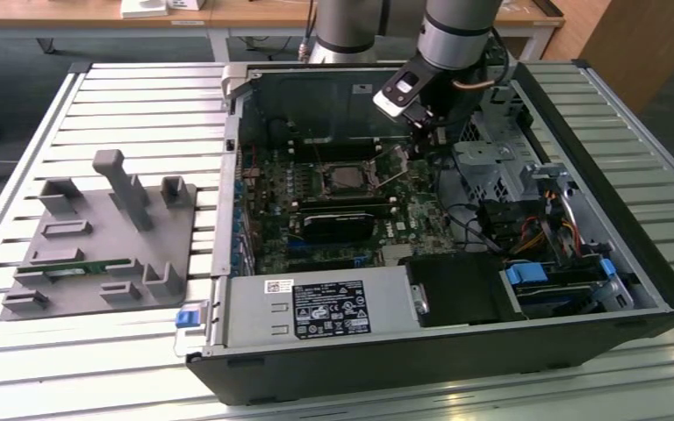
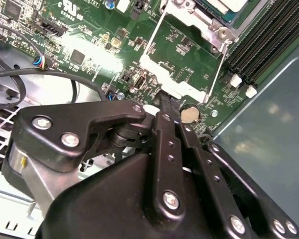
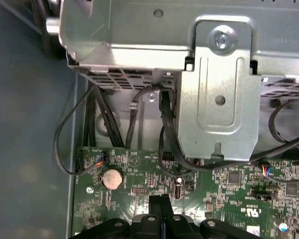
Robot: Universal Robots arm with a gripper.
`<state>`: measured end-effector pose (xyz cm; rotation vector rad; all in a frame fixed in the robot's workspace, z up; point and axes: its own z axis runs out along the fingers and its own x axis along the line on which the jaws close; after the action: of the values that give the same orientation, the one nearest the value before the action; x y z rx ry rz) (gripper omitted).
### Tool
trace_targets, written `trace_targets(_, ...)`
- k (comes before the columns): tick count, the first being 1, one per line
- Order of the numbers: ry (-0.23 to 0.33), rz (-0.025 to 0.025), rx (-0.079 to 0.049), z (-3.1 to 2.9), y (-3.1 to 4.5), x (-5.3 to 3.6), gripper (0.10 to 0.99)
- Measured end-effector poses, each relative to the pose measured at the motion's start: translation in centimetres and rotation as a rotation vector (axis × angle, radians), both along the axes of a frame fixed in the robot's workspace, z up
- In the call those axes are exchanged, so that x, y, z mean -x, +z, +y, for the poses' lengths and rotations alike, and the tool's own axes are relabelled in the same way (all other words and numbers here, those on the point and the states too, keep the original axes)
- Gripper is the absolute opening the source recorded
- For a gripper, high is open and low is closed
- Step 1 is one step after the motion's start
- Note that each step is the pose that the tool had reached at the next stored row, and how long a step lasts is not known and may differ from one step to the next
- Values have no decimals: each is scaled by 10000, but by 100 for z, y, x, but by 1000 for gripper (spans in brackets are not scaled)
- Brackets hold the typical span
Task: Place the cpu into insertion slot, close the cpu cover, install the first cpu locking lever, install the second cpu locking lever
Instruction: 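Close the cpu cover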
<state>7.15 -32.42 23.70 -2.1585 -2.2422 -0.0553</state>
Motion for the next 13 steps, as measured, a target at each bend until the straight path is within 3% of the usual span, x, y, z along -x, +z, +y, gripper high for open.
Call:
trace_targets(5, 0, 7, -2, 1, 54, 24, 106)
trace_targets(13, 0, 7, -1, 0, 60, 165, 106)
